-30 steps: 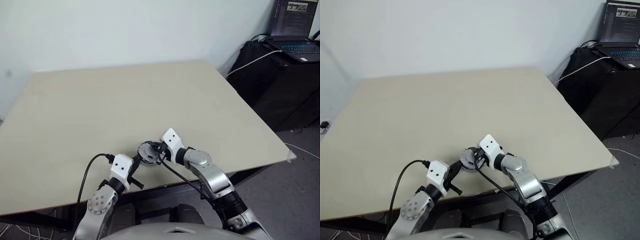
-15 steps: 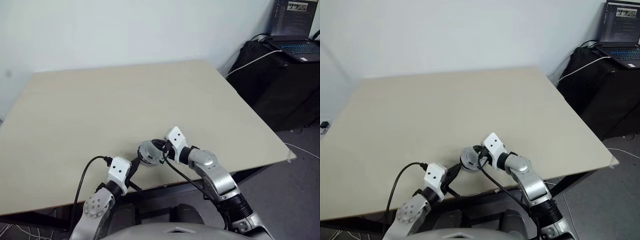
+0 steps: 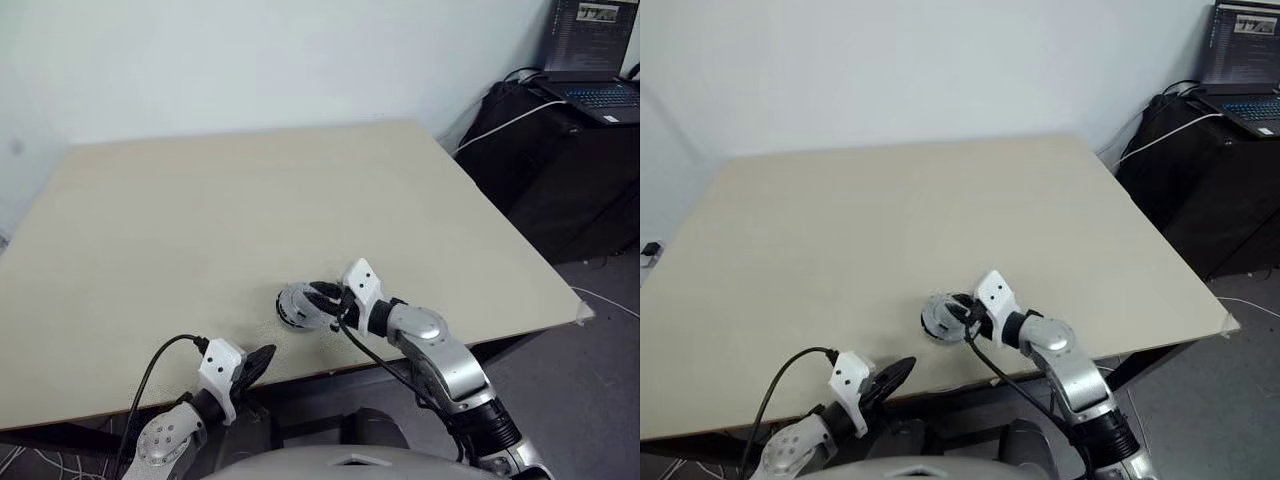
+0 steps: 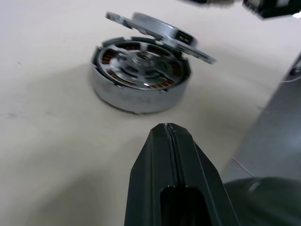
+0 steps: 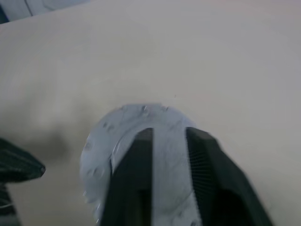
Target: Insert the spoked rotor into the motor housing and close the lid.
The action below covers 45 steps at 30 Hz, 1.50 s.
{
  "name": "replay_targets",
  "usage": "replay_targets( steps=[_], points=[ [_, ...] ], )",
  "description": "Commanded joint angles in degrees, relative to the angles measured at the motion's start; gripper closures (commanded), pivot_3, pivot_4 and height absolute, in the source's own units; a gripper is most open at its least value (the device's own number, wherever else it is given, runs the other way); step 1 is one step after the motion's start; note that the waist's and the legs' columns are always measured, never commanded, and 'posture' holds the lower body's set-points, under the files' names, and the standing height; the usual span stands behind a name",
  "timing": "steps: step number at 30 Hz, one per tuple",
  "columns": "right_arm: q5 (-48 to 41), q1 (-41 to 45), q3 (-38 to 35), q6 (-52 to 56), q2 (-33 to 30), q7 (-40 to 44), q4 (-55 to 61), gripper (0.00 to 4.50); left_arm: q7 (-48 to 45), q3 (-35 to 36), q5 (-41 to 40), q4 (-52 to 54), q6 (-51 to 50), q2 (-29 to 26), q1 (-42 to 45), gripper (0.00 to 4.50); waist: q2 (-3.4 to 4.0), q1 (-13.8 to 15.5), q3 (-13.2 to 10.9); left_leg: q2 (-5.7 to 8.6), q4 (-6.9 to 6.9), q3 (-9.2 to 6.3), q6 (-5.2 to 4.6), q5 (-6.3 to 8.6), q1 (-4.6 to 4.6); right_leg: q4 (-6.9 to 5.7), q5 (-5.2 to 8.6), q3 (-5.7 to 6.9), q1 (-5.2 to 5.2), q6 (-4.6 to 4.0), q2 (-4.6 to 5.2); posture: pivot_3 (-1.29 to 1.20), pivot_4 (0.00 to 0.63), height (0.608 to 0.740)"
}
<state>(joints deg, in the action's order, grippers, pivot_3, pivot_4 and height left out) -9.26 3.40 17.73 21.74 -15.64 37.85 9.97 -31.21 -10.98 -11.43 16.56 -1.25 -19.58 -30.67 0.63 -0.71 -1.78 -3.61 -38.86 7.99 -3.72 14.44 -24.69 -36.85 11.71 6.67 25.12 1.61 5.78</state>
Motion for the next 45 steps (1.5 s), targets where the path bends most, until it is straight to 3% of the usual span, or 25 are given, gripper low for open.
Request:
replay_targets(
  steps=[1,8,35,40,45],
  points=[
    [-1.06,0.65,-0.06,-1.35,0.33,0.89,0.54,2.31,-0.45,0.15,-0.92,2.68,0.38,-0.06,0.43,4.5,0.05,-0.06,-0.03,-0.01,0.0,0.0,0.0,0.0,0.01,0.0,0.0,0.0,0.0,0.0,-0.01,0.0,0.0,0.74],
    [-1.37,1.7,0.53,-1.33,0.41,2.81,-1.41,0.02,-0.46,-0.29,-0.73,2.25,0.49,0.4,0.91,4.5,0.05,0.02,-0.03,-0.02,0.0,0.0,0.0,0.0,0.0,0.0,0.0,0.0,0.01,0.0,-0.04,0.0,0.0,0.74],
    [-0.35,10.03,0.18,-1.59,1.84,7.29,-16.16,0.02,0.73,-1.34,0.32,1.15,0.95,2.08,2.28,4.5,0.05,0.07,0.0,-0.01,-0.05,0.03,0.0,-0.01,0.0,-0.03,-0.01,-0.05,0.0,0.0,-0.1,0.0,0.0,0.74],
    [-0.36,9.3,-0.36,-1.74,2.38,6.1,-15.86,1.25,1.12,-1.52,0.42,1.11,0.79,2.11,2.5,4.5,0.07,0.11,0.02,-0.01,-0.06,0.03,0.0,-0.01,0.0,-0.04,-0.01,-0.06,-0.01,0.0,-0.1,0.0,0.0,0.74],
    [-0.48,8.71,-1.3,-2.6,3.2,4.03,-15.21,1.32,1.39,-1.57,0.37,1.31,0.48,1.97,2.66,4.5,0.08,0.07,0.04,-0.01,-0.08,0.03,0.0,-0.01,0.01,-0.05,-0.02,-0.07,-0.02,0.01,-0.11,0.0,0.0,0.74]
  ],
)
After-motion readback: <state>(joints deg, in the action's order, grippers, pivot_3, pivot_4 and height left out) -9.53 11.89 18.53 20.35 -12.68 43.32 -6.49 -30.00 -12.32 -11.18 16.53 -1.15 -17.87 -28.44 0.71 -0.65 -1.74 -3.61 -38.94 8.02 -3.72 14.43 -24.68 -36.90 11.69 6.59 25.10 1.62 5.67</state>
